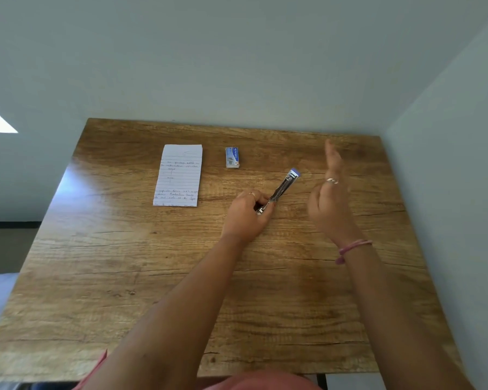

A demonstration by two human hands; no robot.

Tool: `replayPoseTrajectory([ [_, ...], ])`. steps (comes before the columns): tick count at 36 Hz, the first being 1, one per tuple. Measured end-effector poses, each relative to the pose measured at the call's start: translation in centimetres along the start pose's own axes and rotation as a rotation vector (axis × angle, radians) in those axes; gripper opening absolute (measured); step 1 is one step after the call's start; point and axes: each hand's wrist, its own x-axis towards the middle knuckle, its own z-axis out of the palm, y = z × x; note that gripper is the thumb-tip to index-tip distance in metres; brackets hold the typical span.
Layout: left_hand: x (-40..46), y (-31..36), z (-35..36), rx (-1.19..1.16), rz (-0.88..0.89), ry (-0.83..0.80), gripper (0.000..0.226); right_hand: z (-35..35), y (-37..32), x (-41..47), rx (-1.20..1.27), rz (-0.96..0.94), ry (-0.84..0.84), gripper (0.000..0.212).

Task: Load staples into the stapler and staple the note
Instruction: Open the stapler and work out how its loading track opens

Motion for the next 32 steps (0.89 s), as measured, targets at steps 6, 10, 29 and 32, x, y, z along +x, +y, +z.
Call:
replayPoseTrajectory([
  [6, 0.1, 0.0, 0.0, 0.015, -0.004, 0.001, 0.01, 0.3, 0.7, -0.3, -0.38, -0.046, -0.353, 0.1],
  [10, 0.1, 0.1, 0.0, 0.02, -0.009, -0.002, 0.01, 0.3, 0.7, 0.0, -0.001, -0.08, -0.055, 0.092],
  [29, 0.0, 0.2, 0.0, 0.015, -0.003, 0.011, 0.01, 0.4, 1.1, -0.6, -0.327, 0.015, -0.423, 0.11],
  [32, 0.1, 0.2, 0.1, 0.024, -0.001, 0.01, 0.011, -0.1, 1.1, -0.3, -0.128, -0.049, -0.198, 0.101],
])
